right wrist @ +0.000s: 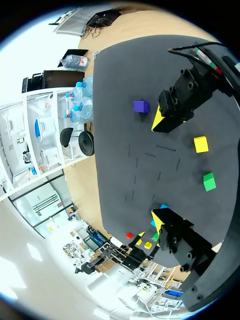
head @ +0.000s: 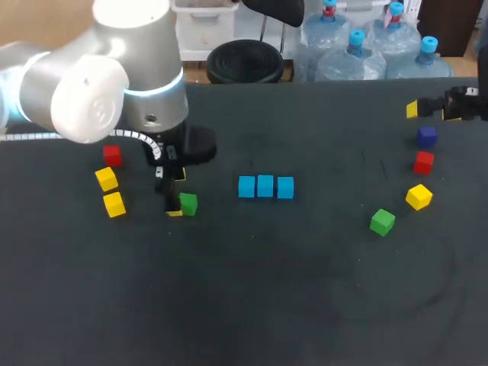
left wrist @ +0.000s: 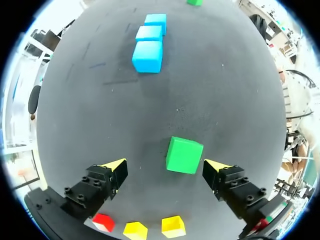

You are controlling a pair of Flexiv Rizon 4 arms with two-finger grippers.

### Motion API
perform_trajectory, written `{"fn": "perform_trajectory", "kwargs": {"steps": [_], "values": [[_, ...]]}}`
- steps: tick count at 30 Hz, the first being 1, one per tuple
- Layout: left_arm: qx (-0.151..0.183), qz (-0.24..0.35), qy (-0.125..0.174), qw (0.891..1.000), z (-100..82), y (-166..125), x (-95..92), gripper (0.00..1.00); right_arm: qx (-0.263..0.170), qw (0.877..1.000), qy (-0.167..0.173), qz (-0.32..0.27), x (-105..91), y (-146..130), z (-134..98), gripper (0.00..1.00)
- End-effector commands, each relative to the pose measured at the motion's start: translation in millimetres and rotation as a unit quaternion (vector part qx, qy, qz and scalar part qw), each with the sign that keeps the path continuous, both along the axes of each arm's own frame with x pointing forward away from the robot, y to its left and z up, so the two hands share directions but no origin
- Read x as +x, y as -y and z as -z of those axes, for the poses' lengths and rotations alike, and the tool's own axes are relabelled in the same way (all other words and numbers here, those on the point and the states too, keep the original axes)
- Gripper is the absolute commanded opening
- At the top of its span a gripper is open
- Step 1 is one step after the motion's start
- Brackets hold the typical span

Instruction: Place the blue cubes, place green cubes on the blue cubes, place the yellow cubes on the green cubes, then place the red cubes on the yellow cubes, and place purple cube on the red cubes.

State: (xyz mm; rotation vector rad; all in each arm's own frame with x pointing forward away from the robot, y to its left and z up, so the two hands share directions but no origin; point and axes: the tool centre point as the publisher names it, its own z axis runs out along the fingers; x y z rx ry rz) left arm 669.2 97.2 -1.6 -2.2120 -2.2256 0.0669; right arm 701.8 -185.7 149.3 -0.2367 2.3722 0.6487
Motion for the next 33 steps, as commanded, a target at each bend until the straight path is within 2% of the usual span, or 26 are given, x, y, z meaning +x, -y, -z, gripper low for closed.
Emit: {"fn": "perform_trajectory", "kwargs": {"steps": [1,7,13,15,16,17,19,21,25,28,29,30,31,32,33], "values": [[-0.001,0.007,-0.005,1.0,-5.0,6.3,2.1,1.0,-0.001,1.0,0.0,0.001,-0.6,0.1,-0.4,1.0],[-0.006,0.019,-0.009,1.0,-4.3,12.4,-4.3,1.0,-0.001,1.0,0.0,0.001,-0.6,0.1,-0.4,1.0],[0.003,0.033,-0.013,0.999,4.4,14.8,-9.0,1.0,-0.001,1.0,0.0,0.001,-0.6,0.1,-0.4,1.0],[0.004,0.033,-0.014,0.999,6.1,14.5,-7.8,0.84,-0.001,1.0,0.0,0.001,-0.6,0.1,-0.4,1.0],[0.006,0.034,-0.014,0.999,6.3,14.3,-7.6,0.82,-0.001,1.0,0.0,0.001,-0.6,0.1,-0.4,1.0],[0.006,0.034,-0.014,0.999,6.5,14.2,-7.5,0.72,-0.001,1.0,0.0,0.001,-0.6,0.1,-0.4,1.0],[0.009,0.032,-0.013,0.999,6.5,13.4,-6.7,0.45,-0.001,1.0,0.0,0.001,-0.6,0.1,-0.4,1.0],[0.011,0.031,-0.012,0.999,6.4,12.7,-6.1,0.3,-0.001,1.0,0.0,0.001,-0.6,0.1,-0.4,1.0],[0.012,0.03,-0.012,0.999,5.3,11.5,-6.0,0.39,-0.001,1.0,0.0,0.001,-0.6,0.1,-0.4,1.0],[0.013,0.032,-0.014,0.999,6.3,11.0,-6.6,0.4,-0.001,1.0,0.0,0.001,-0.6,0.1,-0.4,1.0],[0.015,0.034,-0.015,0.999,7.1,11.0,-7.0,0.48,-0.001,1.0,0.0,0.001,-0.6,0.1,-0.4,1.0],[0.015,0.035,-0.016,0.999,7.4,11.0,-7.0,0.75,-0.001,1.0,0.0,0.001,-0.6,0.1,-0.4,1.0],[0.015,0.035,-0.016,0.999,7.8,10.9,-7.1,0.82,-0.001,1.0,0.0,0.001,-0.6,0.1,-0.4,1.0],[0.015,0.035,-0.017,0.999,8.6,10.8,-7.0,0.78,-0.001,1.0,0.0,0.001,-0.6,0.1,-0.4,1.0],[0.015,0.035,-0.017,0.999,9.4,10.6,-6.6,0.45,-0.001,1.0,0.0,0.001,-0.6,0.1,-0.4,1.0]]}}
